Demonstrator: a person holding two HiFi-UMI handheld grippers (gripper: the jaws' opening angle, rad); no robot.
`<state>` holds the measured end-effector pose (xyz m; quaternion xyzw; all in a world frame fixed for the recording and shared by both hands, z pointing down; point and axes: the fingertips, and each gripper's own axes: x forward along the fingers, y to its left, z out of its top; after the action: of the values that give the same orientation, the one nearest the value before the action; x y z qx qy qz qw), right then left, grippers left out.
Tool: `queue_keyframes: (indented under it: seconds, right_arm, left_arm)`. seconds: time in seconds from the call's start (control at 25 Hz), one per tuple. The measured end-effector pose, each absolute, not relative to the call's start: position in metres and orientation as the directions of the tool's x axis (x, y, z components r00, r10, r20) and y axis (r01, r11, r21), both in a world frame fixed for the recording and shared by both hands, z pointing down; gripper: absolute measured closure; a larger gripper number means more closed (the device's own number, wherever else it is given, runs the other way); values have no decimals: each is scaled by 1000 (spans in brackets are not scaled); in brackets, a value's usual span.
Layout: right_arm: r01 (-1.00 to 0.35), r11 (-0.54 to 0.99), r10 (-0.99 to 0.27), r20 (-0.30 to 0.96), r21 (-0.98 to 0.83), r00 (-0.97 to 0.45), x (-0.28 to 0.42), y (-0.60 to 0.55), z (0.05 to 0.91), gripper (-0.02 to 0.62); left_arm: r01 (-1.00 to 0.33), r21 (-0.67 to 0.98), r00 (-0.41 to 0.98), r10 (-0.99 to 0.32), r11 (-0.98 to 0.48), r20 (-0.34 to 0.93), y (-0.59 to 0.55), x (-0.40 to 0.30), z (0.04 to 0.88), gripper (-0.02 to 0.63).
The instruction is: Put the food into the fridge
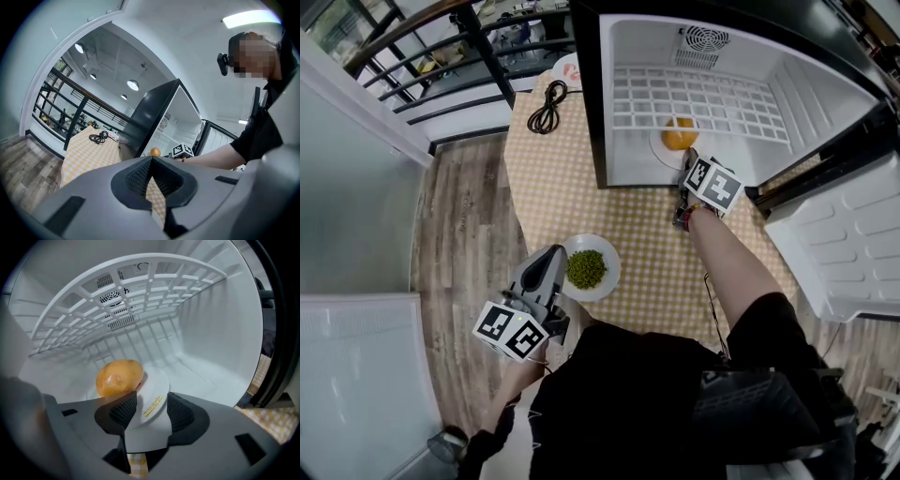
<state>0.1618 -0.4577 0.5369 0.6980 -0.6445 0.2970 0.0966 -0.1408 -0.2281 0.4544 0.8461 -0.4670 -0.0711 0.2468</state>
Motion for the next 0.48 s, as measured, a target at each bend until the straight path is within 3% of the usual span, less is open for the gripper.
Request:
queue_keyframes:
  seconds: [0.48]
  right_arm:
    - [-967, -159, -834, 551, -198, 24, 163, -457, 538, 394]
  left_arm:
    - [-754, 498, 543, -833, -429, 105, -226, -144, 455, 595]
